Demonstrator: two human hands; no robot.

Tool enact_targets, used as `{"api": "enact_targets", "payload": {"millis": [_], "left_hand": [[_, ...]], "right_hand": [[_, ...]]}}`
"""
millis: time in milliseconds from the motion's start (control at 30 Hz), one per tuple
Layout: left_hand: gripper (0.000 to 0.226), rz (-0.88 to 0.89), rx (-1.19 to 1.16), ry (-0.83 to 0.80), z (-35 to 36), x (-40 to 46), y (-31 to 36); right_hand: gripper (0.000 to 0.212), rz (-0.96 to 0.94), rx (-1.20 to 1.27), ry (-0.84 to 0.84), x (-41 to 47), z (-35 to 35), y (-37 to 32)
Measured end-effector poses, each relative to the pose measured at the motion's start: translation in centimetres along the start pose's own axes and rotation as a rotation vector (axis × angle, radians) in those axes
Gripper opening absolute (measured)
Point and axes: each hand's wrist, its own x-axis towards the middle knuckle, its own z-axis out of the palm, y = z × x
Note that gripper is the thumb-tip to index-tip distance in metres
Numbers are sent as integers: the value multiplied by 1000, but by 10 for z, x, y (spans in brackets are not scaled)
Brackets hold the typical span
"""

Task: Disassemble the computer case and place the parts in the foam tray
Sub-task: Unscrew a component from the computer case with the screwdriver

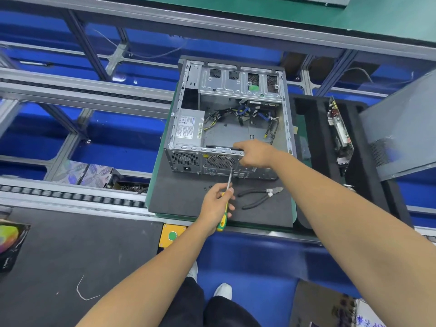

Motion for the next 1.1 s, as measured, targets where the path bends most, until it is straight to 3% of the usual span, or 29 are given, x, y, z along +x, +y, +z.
{"api": "enact_targets", "payload": {"millis": [300, 500, 633, 933, 1100], "left_hand": [[33, -24, -4, -4, 9, -5, 4], [50, -50, 46, -57, 9, -8, 8], [54, -54, 68, -95, 11, -7, 12], [65, -46, 116, -111, 12, -7, 17], [67, -43, 135, -129, 11, -6, 18]], "right_hand": [[70, 5, 12, -16, -2, -3, -4], [63, -18, 9, -34, -2, -3, -6], [54, -20, 2, -31, -2, -3, -6], [65, -9, 12, -32, -2, -3, -6], [59, 2, 14, -33, -2, -2, -7]]}}
